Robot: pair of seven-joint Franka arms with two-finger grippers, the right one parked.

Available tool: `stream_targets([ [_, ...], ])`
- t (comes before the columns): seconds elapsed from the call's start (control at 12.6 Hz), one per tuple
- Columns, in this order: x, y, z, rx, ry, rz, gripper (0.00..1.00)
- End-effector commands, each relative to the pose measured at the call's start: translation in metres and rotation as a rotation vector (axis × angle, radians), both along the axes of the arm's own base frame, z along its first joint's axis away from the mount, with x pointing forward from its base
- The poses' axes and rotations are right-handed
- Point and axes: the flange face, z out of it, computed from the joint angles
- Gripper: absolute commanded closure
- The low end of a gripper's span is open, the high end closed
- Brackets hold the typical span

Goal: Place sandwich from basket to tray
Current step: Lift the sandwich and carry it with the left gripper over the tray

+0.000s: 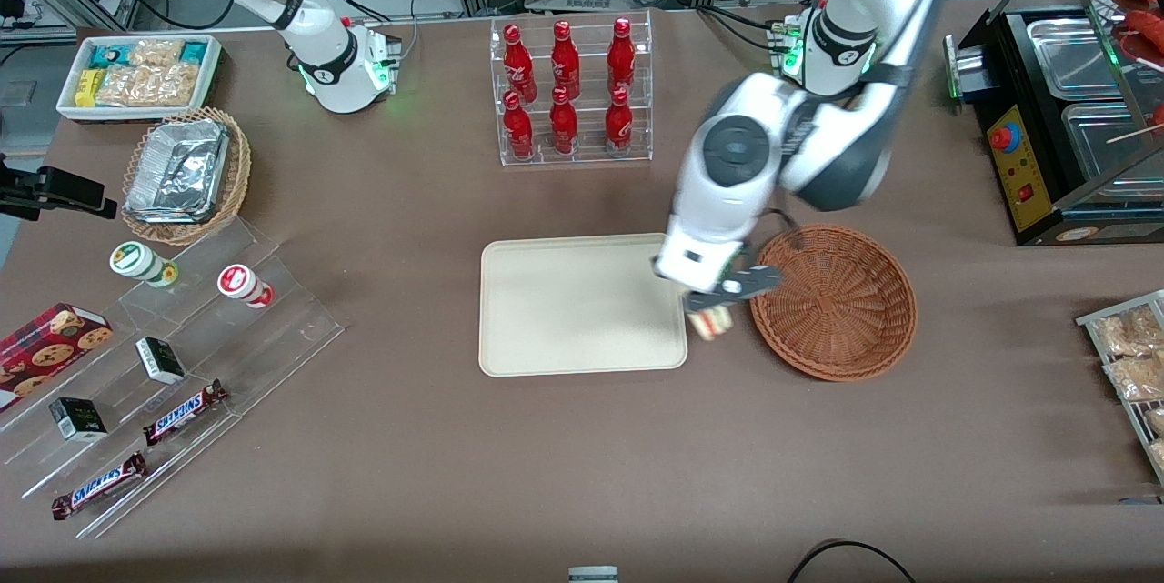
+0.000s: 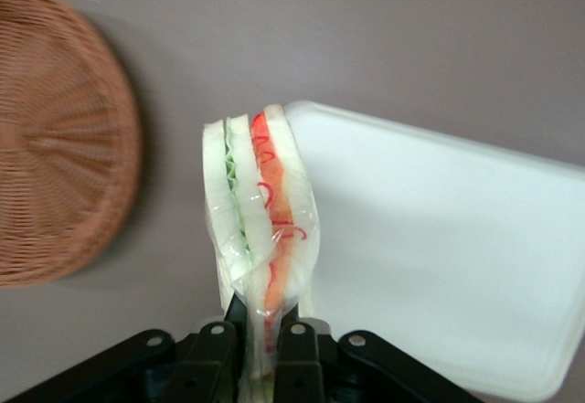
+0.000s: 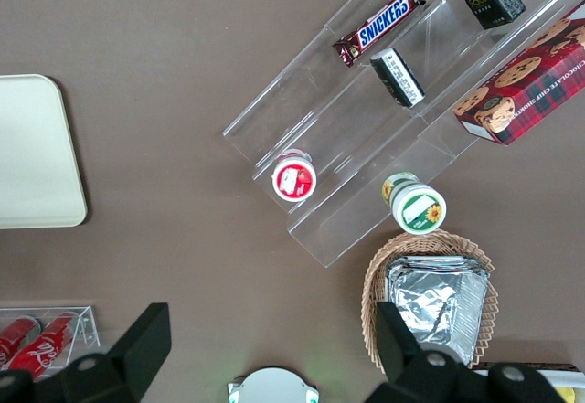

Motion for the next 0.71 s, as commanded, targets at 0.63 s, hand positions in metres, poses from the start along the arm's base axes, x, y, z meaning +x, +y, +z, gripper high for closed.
stream_targets([
  [0.63, -0.031, -0.122, -0.125, -0.14, -0.091, -0.303, 1.0],
])
